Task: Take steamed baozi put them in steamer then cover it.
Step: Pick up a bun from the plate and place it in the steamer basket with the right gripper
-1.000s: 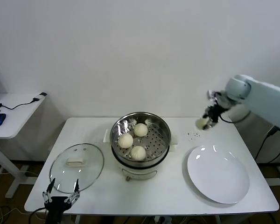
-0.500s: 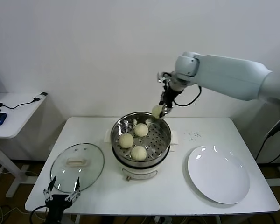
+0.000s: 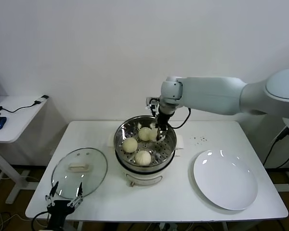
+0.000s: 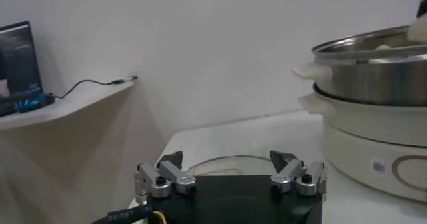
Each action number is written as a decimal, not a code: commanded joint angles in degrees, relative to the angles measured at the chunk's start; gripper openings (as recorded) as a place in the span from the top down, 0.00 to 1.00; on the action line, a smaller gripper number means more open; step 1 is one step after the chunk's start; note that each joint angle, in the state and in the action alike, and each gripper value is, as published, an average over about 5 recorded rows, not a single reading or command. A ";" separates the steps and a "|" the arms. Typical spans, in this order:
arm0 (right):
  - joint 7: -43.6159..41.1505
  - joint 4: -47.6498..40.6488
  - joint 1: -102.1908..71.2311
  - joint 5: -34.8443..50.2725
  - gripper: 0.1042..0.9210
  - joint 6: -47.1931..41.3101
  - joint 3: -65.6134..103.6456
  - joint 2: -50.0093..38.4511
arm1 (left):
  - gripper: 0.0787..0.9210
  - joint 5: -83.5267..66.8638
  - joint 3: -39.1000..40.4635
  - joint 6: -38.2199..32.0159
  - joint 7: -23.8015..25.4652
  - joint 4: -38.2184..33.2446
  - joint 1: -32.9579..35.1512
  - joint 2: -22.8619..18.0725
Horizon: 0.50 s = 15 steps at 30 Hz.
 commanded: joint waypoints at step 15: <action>1.21 0.62 -2.34 0.21 0.24 -1.12 -0.75 0.28 | 0.12 -0.20 0.00 0.32 0.03 0.89 -1.22 0.25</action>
